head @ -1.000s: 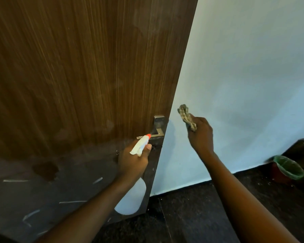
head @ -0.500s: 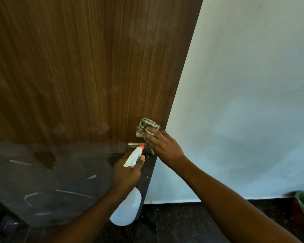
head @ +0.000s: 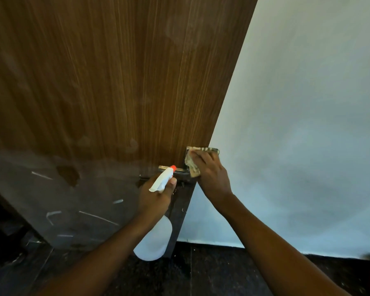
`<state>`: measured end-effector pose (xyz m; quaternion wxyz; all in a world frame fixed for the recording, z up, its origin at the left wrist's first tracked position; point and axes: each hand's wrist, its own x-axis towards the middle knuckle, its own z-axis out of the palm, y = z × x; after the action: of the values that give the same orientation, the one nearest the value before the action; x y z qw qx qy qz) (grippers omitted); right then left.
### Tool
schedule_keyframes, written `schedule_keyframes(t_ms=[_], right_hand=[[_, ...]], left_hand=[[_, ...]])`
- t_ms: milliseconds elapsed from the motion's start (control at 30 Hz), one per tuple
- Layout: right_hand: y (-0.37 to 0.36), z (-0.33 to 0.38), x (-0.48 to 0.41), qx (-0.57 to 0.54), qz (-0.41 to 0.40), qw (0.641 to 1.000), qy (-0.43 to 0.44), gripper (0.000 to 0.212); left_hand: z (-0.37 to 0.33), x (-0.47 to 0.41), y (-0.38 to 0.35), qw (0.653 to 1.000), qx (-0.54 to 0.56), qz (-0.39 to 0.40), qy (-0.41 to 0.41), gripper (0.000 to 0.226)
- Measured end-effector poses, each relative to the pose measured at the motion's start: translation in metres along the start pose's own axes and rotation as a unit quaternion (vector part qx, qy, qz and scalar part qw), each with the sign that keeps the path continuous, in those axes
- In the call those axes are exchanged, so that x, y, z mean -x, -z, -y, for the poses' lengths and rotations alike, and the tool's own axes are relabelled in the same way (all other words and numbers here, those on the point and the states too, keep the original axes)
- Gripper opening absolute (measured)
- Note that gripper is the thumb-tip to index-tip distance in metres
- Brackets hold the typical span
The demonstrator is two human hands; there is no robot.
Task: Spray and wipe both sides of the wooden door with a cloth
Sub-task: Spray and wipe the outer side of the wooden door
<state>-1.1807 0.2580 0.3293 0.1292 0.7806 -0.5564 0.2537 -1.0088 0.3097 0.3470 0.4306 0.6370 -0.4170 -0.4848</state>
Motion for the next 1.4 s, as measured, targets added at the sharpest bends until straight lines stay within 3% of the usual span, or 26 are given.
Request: schedule_keyframes(t_ms=[100, 300, 433, 567, 633, 800, 867, 967, 1067, 1167, 1300, 1400], right_hand=[[0.005, -0.004, -0.008, -0.001, -0.043, 0.999, 0.029, 0.071], [0.0, -0.015, -0.016, 0.088, 0.018, 0.99, 0.109, 0.067], [-0.006, -0.04, 0.014, 0.071, 0.069, 0.995, 0.025, 0.058], [-0.006, -0.014, -0.005, 0.017, 0.019, 0.999, -0.021, 0.065], [-0.004, 0.003, -0.022, 0.021, -0.005, 1.0, 0.008, 0.067], [-0.016, -0.004, -0.011, 0.097, 0.048, 0.99, 0.091, 0.067], [-0.021, -0.021, 0.006, 0.087, 0.076, 0.992, 0.05, 0.061], [-0.021, -0.059, 0.041, 0.04, 0.098, 0.987, -0.121, 0.041], [-0.01, -0.072, 0.065, -0.015, 0.028, 0.978, -0.207, 0.034], [0.006, -0.054, 0.055, -0.049, -0.086, 0.966, -0.241, 0.033], [0.01, -0.027, 0.024, -0.066, -0.181, 0.968, -0.162, 0.045], [-0.017, -0.002, 0.009, -0.052, -0.112, 0.992, -0.02, 0.06]], left_hand=[[0.002, -0.002, -0.001, 1.0, -0.005, 0.007, -0.018, 0.051], [0.003, -0.001, -0.014, 0.999, -0.02, 0.003, -0.05, 0.052], [0.006, -0.004, -0.021, 0.999, 0.017, 0.022, -0.03, 0.05], [0.008, -0.007, -0.022, 0.999, 0.017, 0.017, -0.032, 0.034], [0.009, -0.01, -0.021, 0.998, 0.029, 0.022, -0.05, 0.033], [0.018, -0.013, -0.016, 0.997, -0.016, 0.019, -0.074, 0.05], [0.021, -0.014, -0.017, 0.998, -0.015, 0.026, -0.062, 0.051], [0.026, -0.017, -0.021, 0.999, 0.006, 0.034, -0.038, 0.051], [0.027, -0.018, -0.026, 0.999, 0.012, 0.029, -0.044, 0.046], [0.022, -0.016, -0.033, 0.997, 0.005, -0.006, -0.079, 0.041], [0.016, -0.017, -0.033, 0.995, 0.016, -0.03, -0.092, 0.042], [0.017, -0.017, -0.027, 0.991, 0.007, -0.03, -0.129, 0.035]])
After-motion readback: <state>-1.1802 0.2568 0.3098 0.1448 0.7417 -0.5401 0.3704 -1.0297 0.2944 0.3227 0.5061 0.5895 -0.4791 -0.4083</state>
